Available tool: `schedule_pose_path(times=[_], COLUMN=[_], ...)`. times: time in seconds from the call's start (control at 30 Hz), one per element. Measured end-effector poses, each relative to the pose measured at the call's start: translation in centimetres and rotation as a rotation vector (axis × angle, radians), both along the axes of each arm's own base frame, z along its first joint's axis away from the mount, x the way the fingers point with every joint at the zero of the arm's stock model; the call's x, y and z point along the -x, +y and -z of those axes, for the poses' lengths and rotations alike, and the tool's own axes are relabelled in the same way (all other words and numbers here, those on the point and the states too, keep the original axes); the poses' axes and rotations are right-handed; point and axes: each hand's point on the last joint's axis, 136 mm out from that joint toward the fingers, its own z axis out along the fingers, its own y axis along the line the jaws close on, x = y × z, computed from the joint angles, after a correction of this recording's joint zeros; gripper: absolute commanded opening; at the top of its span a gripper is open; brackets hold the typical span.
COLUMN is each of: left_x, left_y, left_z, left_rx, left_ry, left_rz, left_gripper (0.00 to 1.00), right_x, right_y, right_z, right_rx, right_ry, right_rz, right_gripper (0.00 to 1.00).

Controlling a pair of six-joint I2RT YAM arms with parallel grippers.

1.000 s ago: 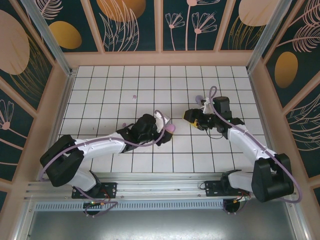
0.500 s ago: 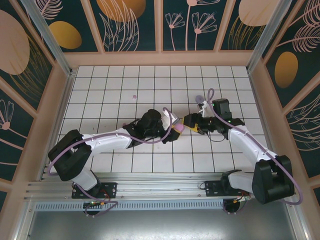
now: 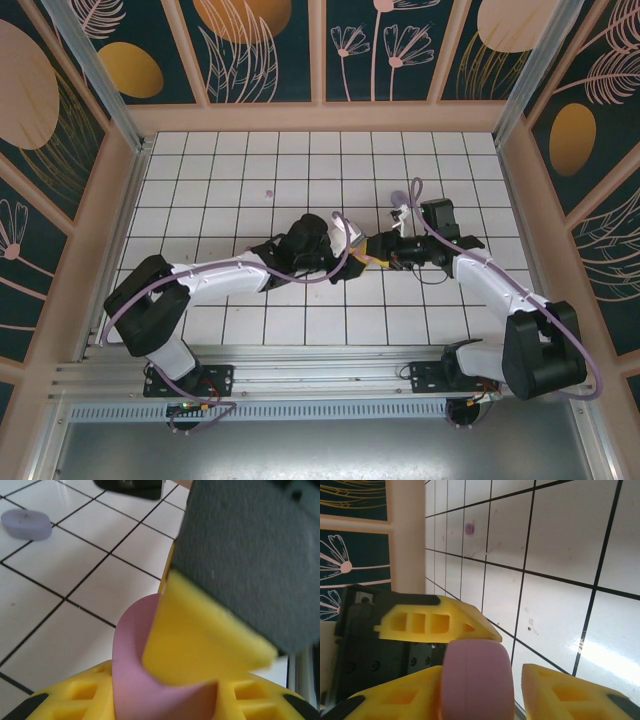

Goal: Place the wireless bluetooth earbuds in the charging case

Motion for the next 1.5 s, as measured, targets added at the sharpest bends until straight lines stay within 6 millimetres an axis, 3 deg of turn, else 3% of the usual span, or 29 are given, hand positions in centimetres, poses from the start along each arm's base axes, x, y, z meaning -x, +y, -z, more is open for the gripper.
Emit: schedule_pose_path(times=[0.1,0.17,0.27,0.4,0.57,0.73,0.9,1.03,1.13,1.27,1.5], left_x=[-0.1,-0.1,-0.1,-0.6,-2.3,-3.1,-4.4,-3.5,-1.4,0.7,1.2], left_y=[-0.5,-0.6,-0.7,-0.7,0.3,2.7,6.5,9.7,11.1,11.1,9.5], left_z=[-0.1,0.2,0.5,0.0,-1.3,-2.9,-4.4,-5.2,-5.7,-6.7,-10.7], left_rx=[-0.007,-0.014,-0.018,-0.015,-0.013,-0.002,0.054,0.137,0.222,0.309,0.429], left_ry=[-0.003,0.005,0.008,-0.031,-0.115,-0.169,-0.167,-0.185,-0.225,-0.271,-0.336], left_rz=[0.019,0.024,0.024,0.005,-0.104,-0.215,-0.329,-0.348,-0.316,-0.228,-0.137], left_gripper=[0.3,0.34,0.4,0.56,0.68,0.71,0.72,0.75,0.75,0.75,0.71], right_x=[-0.1,0.0,0.1,0.0,-1.1,-2.3,-3.5,-4.3,-4.9,-5.3,-5.2], right_y=[0.1,-0.1,-0.2,-0.2,0.0,0.0,0.1,0.3,0.7,1.9,4.0], right_z=[-0.3,-0.1,0.2,-0.4,-1.5,-2.3,-3.4,-4.3,-4.8,-6.5,-10.5], right_rx=[-0.011,-0.006,-0.005,-0.021,-0.068,-0.101,-0.159,-0.211,-0.235,-0.263,-0.329], right_ry=[-0.006,-0.001,0.008,0.008,0.031,0.064,0.093,0.104,0.119,0.119,0.071], right_rz=[-0.004,-0.001,0.007,0.038,0.1,0.173,0.241,0.27,0.271,0.236,0.176], right_gripper=[0.18,0.1,0.06,0.0,0.0,0.0,0.0,0.0,0.0,0.0,0.0])
